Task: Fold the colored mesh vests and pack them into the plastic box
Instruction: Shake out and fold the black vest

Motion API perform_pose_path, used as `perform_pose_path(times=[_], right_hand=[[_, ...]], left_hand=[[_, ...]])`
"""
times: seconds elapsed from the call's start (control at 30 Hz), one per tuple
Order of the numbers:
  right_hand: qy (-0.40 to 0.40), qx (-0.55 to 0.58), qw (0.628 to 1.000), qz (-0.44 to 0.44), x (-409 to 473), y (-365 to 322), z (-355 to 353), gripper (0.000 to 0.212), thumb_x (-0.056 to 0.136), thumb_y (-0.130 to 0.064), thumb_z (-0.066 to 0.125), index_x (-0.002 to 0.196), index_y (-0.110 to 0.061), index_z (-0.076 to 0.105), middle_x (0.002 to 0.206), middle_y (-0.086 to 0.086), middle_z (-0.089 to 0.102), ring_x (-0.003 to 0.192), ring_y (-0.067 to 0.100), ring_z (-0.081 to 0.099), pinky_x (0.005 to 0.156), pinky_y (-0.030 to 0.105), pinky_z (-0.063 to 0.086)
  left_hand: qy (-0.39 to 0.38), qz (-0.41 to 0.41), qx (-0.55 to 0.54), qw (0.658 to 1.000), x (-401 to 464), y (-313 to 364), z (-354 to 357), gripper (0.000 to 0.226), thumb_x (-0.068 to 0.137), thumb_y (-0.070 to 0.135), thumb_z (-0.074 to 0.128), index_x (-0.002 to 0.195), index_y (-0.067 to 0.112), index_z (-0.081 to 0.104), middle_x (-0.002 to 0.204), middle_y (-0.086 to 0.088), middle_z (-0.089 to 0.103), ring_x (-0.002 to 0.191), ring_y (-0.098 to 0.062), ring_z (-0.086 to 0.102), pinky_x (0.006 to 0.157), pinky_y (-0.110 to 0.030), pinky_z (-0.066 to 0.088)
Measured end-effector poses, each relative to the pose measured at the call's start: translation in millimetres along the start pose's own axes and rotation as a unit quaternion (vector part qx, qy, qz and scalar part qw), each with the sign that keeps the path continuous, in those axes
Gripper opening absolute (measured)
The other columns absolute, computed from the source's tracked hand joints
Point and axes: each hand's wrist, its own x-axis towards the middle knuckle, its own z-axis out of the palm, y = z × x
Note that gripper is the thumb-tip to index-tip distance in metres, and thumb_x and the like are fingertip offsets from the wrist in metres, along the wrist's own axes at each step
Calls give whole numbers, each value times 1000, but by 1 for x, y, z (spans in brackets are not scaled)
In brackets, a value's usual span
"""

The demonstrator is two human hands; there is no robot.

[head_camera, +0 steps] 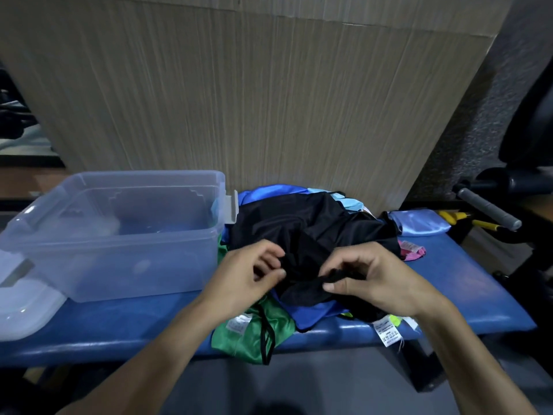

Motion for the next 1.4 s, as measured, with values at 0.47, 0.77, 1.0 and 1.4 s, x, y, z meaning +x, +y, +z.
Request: perform_pose_path(times=[0.47, 0.77, 1.0, 1.4], right_hand=[[43, 163, 985, -40, -36, -17, -33, 25, 76, -42, 87, 84, -21, 76, 82, 3, 67, 76, 15, 59, 71, 21, 47], [179, 90, 980, -9, -47, -9, -41, 26, 82, -45, 79, 91, -21, 79, 92, 4, 74, 89, 14, 67, 80, 18, 52], [149, 95, 972, -155, -30, -52, -19, 15, 88, -34, 75, 92, -20, 77, 135, 8, 64, 126, 28, 60, 107, 34, 44], [141, -11, 972, -188, 10, -135, -22, 7, 91, -8, 71, 95, -3, 71, 90, 2, 71, 87, 10, 64, 83, 21, 47]], left_hand=[[34, 57, 104, 992, 10, -8, 1, 24, 77, 27, 88, 96, 34, 74, 80, 15, 68, 87, -11, 59, 79, -35, 51], [-10, -4, -251, 968, 6, 61, -59, 14, 77, 17, 71, 91, 13, 71, 85, 1, 76, 76, -4, 67, 72, -14, 52], [-41, 132, -129, 982, 29, 161, -106, 11, 83, 20, 77, 89, 14, 70, 82, -1, 74, 78, -7, 66, 74, -18, 51], [-156, 44, 11, 987, 13, 183, -142, 19, 87, 17, 80, 105, 15, 72, 92, -6, 75, 83, -22, 70, 78, -35, 54]])
